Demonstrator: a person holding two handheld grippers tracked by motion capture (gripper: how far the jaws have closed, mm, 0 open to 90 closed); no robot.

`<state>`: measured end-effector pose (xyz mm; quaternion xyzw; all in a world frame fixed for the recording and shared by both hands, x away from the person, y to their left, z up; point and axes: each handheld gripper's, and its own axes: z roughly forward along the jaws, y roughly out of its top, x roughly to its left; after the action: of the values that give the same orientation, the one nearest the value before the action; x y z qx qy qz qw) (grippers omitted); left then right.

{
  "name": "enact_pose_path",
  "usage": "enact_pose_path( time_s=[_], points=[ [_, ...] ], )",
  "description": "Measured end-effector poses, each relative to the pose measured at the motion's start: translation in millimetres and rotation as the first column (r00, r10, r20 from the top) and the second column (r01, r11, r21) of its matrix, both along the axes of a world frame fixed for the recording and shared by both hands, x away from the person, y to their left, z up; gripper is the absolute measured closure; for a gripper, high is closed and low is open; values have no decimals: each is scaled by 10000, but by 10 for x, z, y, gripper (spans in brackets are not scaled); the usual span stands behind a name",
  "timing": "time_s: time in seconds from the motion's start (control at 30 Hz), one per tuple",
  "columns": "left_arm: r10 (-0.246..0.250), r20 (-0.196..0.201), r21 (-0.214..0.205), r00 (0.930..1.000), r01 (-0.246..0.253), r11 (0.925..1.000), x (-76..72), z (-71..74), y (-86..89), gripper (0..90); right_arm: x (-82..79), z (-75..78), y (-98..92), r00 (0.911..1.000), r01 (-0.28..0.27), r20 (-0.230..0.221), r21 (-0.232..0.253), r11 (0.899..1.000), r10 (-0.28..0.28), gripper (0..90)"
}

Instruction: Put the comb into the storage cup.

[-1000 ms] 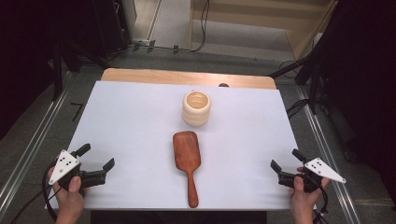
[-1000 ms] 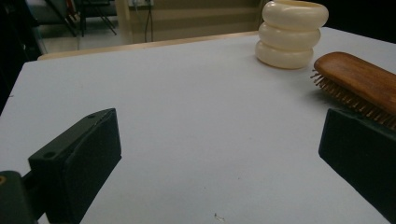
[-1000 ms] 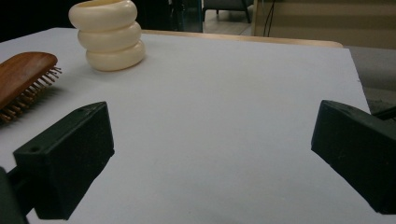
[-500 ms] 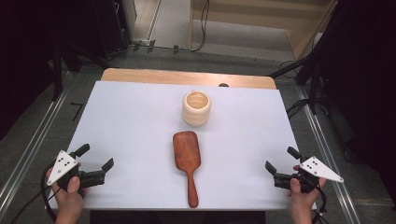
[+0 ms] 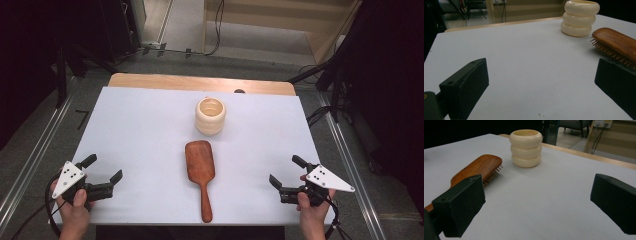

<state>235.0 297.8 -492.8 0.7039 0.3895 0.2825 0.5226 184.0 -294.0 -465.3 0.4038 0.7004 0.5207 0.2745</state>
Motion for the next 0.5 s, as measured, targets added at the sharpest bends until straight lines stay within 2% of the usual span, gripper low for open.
enact_pose_path(
  time_s=[0.1,0.17,0.43,0.5],
  points=[
    [-6,-1,25,10000,6,10000,-1,0,-2,0,-6,50,74,9998,-208,30,-16,9998,208,0],
    [4,-10,37,10000,-4,10000,-3,1,-1,0,-16,81,125,9996,-260,58,8,9997,260,50],
    [-38,-5,112,10000,38,9999,-5,1,-4,0,-35,173,288,9964,-832,-145,142,9964,834,58],
    [-44,-9,113,10000,44,9999,-5,1,-3,0,-38,187,322,9958,-906,-128,156,9958,908,137]
  ],
)
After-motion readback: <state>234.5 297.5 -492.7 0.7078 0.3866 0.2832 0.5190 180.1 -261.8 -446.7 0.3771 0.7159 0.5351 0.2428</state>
